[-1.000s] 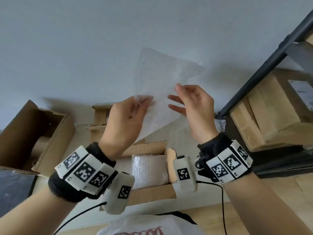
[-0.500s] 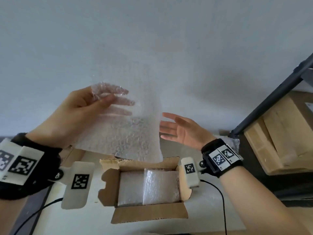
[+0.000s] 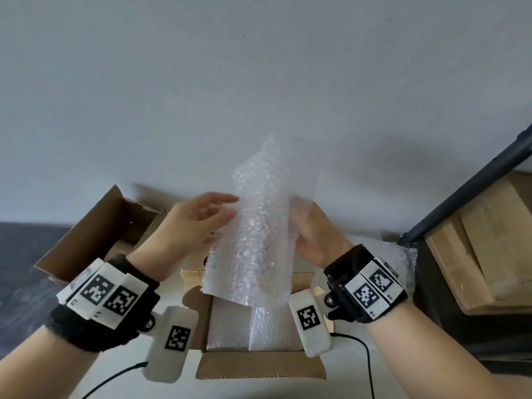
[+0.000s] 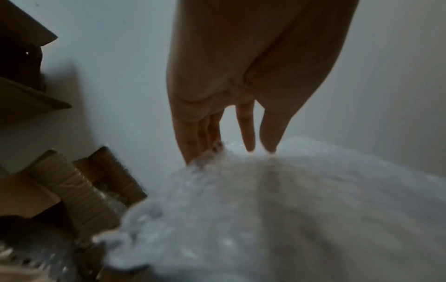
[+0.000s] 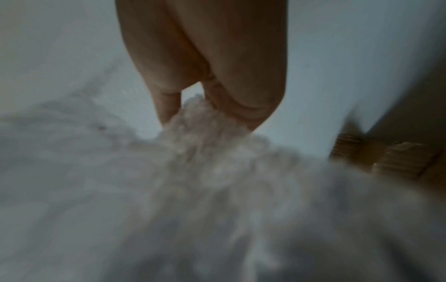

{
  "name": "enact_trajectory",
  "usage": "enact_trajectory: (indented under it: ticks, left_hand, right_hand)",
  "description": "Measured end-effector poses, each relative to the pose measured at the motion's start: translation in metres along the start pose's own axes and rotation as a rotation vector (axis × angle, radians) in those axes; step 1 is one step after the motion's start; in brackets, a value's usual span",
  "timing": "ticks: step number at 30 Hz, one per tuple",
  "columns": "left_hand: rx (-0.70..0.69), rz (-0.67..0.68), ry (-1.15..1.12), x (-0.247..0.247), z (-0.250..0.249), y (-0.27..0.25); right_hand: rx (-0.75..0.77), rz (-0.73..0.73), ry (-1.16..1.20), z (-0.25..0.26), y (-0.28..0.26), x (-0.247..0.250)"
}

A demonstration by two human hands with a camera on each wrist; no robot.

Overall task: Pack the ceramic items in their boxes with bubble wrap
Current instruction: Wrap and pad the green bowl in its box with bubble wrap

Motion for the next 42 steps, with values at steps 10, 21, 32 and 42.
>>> enact_trajectory:
  ticks: [10, 21, 32, 42]
  left_hand:
    - [0.131, 0.140, -0.473, -0.016, 0.029, -0.006]
    - [-0.208, 0.099, 0.578, -0.008, -0.021, -0.017]
    - [-0.216, -0.108, 0.769, 0.019, 0.010, -0.044]
    - [-0.927, 0.216, 1.461, -0.025, 0.100, -0.089]
  right_hand:
    - [0.006, -0.111, -0.196, 0.004, -0.014, -0.006]
    - [0.211, 0.060, -0.828, 0.059, -0.030, 0.000]
    - [0.367, 0.011, -0.928, 0.039, -0.049, 0.015]
    - [0.873, 0.162, -1.902, -0.086, -0.124, -0.001]
Point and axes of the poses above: each hand's wrist, its own y-axis towards the middle knuckle, its own x-axis out of the back of the hand, z = x × y, the point moved 6 cm from there along y, towards the middle knuckle, and after that the axes turned 9 degrees about z, right-handed, at the moved point
